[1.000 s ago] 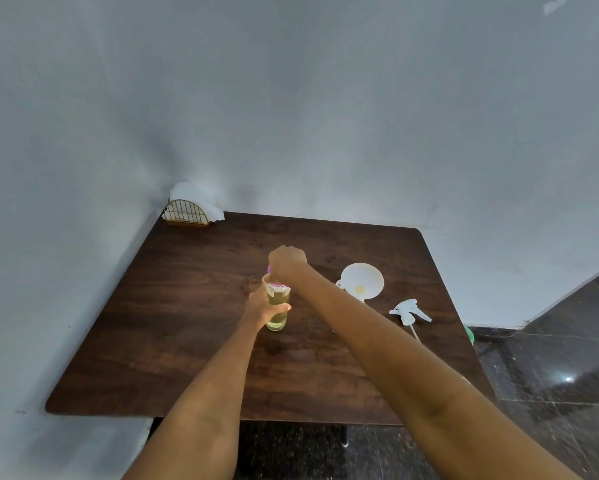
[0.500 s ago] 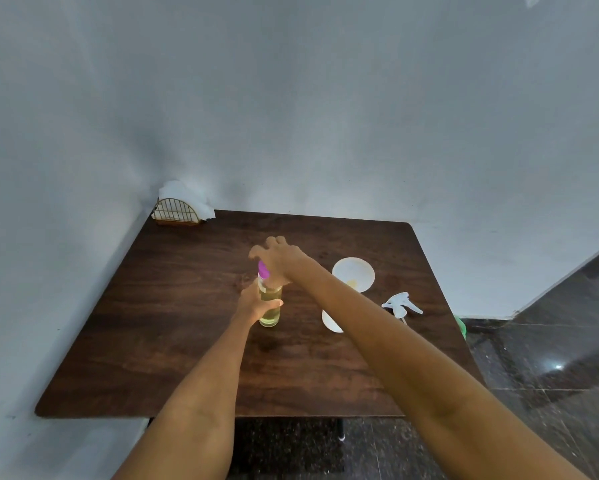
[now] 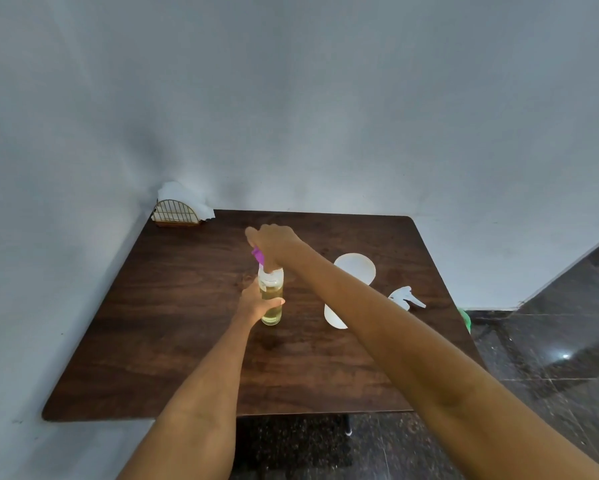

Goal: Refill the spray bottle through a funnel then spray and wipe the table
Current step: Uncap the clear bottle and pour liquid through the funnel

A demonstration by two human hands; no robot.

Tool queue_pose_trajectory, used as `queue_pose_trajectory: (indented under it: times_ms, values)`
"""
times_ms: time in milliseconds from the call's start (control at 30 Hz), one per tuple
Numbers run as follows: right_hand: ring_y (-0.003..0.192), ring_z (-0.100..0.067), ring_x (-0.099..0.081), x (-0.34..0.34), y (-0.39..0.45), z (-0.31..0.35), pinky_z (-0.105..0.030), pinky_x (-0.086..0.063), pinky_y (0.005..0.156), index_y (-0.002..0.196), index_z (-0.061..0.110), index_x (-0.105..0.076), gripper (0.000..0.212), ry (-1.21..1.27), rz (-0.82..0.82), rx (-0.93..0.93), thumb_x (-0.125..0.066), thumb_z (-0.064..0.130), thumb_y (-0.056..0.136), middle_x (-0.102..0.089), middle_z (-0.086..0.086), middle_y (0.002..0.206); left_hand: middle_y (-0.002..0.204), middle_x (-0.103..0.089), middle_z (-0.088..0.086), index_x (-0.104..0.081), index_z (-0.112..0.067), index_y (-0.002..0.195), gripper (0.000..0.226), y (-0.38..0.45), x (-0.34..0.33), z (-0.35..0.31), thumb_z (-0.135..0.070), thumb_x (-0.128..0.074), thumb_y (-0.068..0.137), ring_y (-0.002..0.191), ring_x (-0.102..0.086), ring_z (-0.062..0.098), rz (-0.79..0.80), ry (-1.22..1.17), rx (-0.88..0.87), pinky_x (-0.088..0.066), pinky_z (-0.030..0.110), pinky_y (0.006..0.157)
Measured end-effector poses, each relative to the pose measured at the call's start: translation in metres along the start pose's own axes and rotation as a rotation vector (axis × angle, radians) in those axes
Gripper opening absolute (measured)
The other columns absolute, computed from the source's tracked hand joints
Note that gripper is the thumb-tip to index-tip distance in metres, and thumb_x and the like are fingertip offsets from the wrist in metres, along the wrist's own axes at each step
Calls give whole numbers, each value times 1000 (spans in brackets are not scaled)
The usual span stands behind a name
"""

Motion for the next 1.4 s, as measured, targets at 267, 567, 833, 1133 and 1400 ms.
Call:
queue_pose_trajectory:
  times_ms: [267, 567, 833, 1133, 1400]
  values:
    - [94, -17, -51, -23, -48, -48, -15, -45, 64, 123, 9, -45, 54, 811, -46, -120, -73, 13, 77, -50, -7, 113, 111, -63, 14, -51, -4, 115, 51, -21, -14, 13, -18, -77, 73, 107, -58, 31, -172, -19, -49, -43, 36, 88]
    - [83, -17, -63, -112, -128, -76, -18, -55, 70, 124, -5, -54, 42, 905, 758, -286, -65, 4, 84, -64, -12, 94, 125, -55, 26, -48, 4, 122, 43, -67, -64, 21, -20, -60, 89, 117, -52, 41, -297, 123, 202, -43, 44, 93]
    - [118, -30, -51, -190, -207, -171, -36, -49, 92, 127, 5, -49, 54, 496, 209, -653, -66, 21, 79, -57, -13, 124, 132, -56, 10, -49, -8, 130, 40, -78, -114, 15, -21, -54, 92, 121, -53, 28, -85, 342, 74, -44, 38, 97]
    - [126, -25, -42, -245, -238, -178, -36, -45, 93, 126, 13, -43, 44, 381, 60, -682, -61, 15, 86, -53, -6, 127, 133, -55, 6, -48, -12, 131, 40, -87, -132, 28, -20, -55, 92, 124, -52, 22, -1, 486, 21, -43, 36, 100]
    - [116, -24, -45, -216, -210, -154, -32, -47, 87, 115, 12, -49, 31, 103, -33, -621, -58, 27, 89, -55, -9, 119, 133, -55, 5, -47, -12, 132, 41, -88, -111, 29, -20, -54, 92, 124, -51, 21, -17, 499, 35, -44, 36, 100]
Point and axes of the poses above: each hand's wrist, its own y-axis towards the middle knuckle, its own x-axis out of the back of the hand, z = x × y, the point moved 4 cm from there along y, towards the middle knuckle
